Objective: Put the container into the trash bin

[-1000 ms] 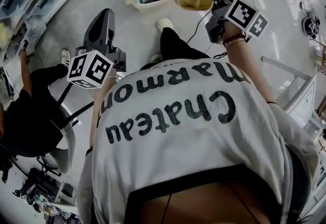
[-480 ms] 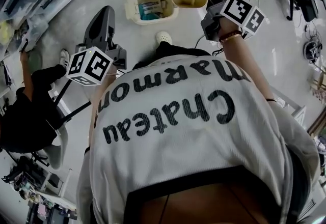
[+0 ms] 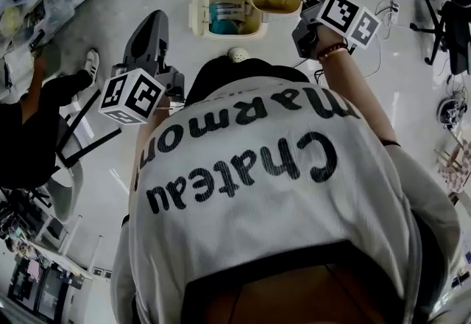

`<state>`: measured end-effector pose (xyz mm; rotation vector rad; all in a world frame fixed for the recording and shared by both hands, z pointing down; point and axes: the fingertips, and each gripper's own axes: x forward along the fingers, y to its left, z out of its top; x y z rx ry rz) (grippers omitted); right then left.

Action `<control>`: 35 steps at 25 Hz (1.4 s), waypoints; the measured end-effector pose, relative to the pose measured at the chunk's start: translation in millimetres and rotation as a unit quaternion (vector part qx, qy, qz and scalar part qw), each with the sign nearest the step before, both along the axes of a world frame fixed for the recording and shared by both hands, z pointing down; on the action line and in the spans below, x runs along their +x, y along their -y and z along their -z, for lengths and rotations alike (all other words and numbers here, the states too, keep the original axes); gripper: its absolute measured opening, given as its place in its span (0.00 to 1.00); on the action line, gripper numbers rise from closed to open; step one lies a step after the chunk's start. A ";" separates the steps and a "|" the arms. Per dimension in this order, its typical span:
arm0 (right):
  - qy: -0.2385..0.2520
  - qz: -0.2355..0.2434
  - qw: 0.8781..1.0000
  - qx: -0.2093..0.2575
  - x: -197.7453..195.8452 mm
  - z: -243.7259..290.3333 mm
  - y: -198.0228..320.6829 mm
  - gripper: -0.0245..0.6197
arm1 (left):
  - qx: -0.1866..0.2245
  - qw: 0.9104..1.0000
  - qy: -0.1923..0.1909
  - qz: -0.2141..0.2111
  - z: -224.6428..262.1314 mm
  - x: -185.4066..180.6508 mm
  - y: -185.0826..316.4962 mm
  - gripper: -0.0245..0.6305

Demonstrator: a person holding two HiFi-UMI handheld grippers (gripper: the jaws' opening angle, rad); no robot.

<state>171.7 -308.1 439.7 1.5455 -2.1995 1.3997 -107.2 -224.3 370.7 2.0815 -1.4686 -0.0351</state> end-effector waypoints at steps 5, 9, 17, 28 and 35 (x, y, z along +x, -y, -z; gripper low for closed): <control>-0.006 0.028 0.998 -0.056 -18.2 -55.6 5.4 0.10 | -0.034 0.998 0.059 0.002 -25.6 -12.6 0.2 0.07; -0.019 0.048 0.993 -0.102 -30.8 -99.5 0.5 0.10 | -0.077 0.996 0.045 0.025 -49.7 -29.9 -4.0 0.07; -0.056 0.083 0.978 -0.182 -43.2 -185.6 -16.5 0.10 | -0.152 0.986 0.034 0.056 -88.4 -56.7 -23.3 0.07; -0.106 0.124 0.957 -0.239 -63.4 -292.6 -38.7 0.10 | -0.207 0.974 0.026 0.090 -128.2 -81.0 -51.6 0.07; -0.155 0.189 0.937 -0.250 -73.3 -341.0 -42.9 0.10 | -0.228 0.970 0.011 0.085 -156.5 -69.4 -62.5 0.07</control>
